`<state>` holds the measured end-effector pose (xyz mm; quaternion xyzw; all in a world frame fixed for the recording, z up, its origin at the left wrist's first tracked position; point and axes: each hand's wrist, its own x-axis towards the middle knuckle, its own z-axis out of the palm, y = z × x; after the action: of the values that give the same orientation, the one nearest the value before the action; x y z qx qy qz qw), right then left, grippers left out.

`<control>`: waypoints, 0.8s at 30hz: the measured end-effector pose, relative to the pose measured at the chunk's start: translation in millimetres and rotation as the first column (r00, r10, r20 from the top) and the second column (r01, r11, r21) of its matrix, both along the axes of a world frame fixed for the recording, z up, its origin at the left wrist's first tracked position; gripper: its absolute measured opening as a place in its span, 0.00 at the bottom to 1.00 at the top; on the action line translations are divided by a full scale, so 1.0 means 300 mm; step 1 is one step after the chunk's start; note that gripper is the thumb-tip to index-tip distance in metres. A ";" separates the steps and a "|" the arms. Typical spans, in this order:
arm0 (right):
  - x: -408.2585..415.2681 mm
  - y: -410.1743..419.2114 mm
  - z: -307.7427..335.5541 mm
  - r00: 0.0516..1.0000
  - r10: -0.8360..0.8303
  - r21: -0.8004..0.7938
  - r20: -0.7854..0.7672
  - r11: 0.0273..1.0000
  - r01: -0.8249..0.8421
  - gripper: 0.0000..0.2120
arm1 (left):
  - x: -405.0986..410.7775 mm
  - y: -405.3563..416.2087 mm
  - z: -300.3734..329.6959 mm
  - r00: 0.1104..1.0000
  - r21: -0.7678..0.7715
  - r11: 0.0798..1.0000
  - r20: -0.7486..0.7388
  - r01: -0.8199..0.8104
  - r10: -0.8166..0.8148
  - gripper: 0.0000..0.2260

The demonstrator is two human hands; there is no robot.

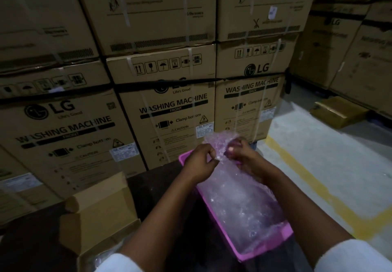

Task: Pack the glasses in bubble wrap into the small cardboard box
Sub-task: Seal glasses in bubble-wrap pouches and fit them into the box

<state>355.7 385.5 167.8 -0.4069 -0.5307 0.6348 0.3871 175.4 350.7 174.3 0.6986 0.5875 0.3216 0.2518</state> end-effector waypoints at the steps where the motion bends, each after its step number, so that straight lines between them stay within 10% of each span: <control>1: -0.005 -0.006 0.031 0.996 -0.008 -0.044 -0.092 0.999 0.003 0.29 | -0.014 -0.026 0.032 1.000 0.062 0.998 0.014 0.021 -0.022 0.12; 4: -0.031 -0.050 0.138 0.999 -0.001 0.014 -0.052 1.000 0.002 0.36 | -0.044 -0.085 0.104 0.990 0.151 0.982 0.062 0.114 -0.125 0.09; 10: -0.044 -0.183 0.342 0.998 -0.051 0.207 0.033 0.977 0.043 0.08 | -0.091 -0.190 0.262 0.950 0.081 0.991 0.286 0.109 -0.127 0.25; 14: -0.026 -0.256 0.461 0.999 0.045 0.175 -0.023 0.984 -0.041 0.12 | -0.148 -0.204 0.357 0.624 -0.147 0.983 0.780 0.108 0.048 0.42; 19: -0.039 -0.286 0.561 0.975 -0.128 0.360 0.180 0.931 0.056 0.12 | -0.135 -0.250 0.449 0.780 -0.027 0.999 0.625 0.027 -0.004 0.08; 24: -0.007 -0.307 0.596 0.990 -0.123 0.368 0.063 0.925 0.092 0.10 | -0.144 -0.264 0.511 0.767 0.040 0.994 0.639 -0.103 0.053 0.08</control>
<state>353.6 293.4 346.7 -0.3832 -0.6320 0.4852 0.4672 132.4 271.5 327.8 0.5320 0.4839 0.5704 0.3968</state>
